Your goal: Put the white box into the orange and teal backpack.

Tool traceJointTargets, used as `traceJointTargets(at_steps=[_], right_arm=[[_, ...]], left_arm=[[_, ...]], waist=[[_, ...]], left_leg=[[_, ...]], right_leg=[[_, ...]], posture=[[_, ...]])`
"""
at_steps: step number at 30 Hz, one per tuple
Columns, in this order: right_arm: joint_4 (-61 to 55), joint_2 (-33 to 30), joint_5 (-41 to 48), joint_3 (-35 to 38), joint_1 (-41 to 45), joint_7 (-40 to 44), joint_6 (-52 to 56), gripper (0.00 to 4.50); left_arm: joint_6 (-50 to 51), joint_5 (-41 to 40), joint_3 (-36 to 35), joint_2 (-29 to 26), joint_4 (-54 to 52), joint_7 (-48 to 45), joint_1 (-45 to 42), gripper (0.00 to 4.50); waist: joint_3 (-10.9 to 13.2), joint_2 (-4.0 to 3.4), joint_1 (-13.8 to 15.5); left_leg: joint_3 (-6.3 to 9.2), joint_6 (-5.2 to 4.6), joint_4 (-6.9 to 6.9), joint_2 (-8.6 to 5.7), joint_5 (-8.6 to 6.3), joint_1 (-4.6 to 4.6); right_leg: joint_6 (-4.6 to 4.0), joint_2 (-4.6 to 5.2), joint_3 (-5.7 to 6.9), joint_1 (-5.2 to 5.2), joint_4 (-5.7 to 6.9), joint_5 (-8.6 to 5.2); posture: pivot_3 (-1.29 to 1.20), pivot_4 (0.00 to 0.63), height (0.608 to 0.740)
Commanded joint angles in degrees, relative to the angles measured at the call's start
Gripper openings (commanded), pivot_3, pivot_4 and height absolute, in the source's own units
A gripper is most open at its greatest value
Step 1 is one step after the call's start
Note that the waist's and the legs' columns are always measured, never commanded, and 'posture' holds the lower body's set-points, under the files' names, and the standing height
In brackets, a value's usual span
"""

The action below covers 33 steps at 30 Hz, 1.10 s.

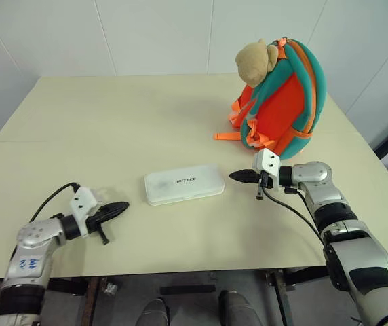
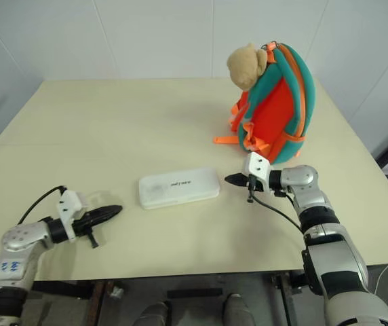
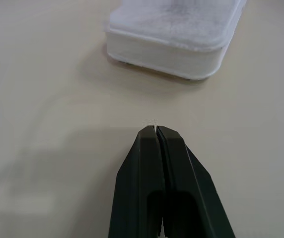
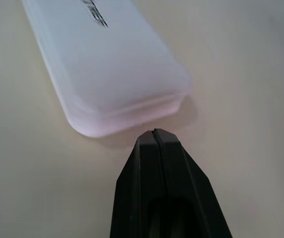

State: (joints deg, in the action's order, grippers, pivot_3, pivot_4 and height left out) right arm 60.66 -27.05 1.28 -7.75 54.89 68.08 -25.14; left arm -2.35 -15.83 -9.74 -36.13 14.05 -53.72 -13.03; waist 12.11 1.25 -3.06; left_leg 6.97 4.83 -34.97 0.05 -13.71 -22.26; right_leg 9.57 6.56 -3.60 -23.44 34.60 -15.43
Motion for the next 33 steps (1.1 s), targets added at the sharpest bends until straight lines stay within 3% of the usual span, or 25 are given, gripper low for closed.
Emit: traceJointTargets(at_steps=[1, 12, 25, 33], right_arm=[[3.0, 1.3, -2.0, -0.3, 1.8, -1.7, -2.1, 0.0], [-1.4, 5.1, -0.6, 0.5, -0.9, 1.5, -1.7, 0.0], [-35.3, 1.2, 6.7, 0.6, -17.4, 7.3, 17.0, 0.0], [-30.7, -0.4, 4.3, 1.6, -17.2, 3.1, 15.5, 0.0]], left_arm=[[-2.0, 0.8, 1.4, 1.0, 0.7, 0.4, -2.2, 0.06], [-2.7, 1.5, 4.1, 3.0, 4.2, 0.1, -5.4, 0.06], [-1.8, 2.2, 6.6, 4.7, 3.5, -2.1, -7.8, 0.06], [1.1, 1.0, 8.0, 5.1, -1.1, -4.3, -5.8, 0.06]], waist=[[0.0, 0.0, -0.3], [0.0, 0.0, -0.3], [0.0, 0.0, 0.1], [0.0, 0.0, 0.1]], left_leg=[[-0.02, 0.0, 0.0, 0.0, 0.0, 0.01], [0.0, 0.03, -0.05, 0.0, 0.02, 0.06], [0.03, 0.05, -0.09, -0.01, 0.03, 0.07], [0.02, 0.04, -0.09, -0.02, 0.04, 0.08]], right_leg=[[0.0, 0.01, -0.01, -0.01, 0.02, 0.0], [0.0, 0.0, -0.02, -0.03, 0.23, -0.01], [0.01, 0.0, -0.02, -0.03, 0.31, -0.02], [0.0, 0.01, -0.02, 0.0, 0.28, -0.02]], posture=[[0.0, 0.15, 0.74], [0.0, 0.15, 0.74], [0.0, 0.15, 0.74], [0.0, 0.15, 0.74]])
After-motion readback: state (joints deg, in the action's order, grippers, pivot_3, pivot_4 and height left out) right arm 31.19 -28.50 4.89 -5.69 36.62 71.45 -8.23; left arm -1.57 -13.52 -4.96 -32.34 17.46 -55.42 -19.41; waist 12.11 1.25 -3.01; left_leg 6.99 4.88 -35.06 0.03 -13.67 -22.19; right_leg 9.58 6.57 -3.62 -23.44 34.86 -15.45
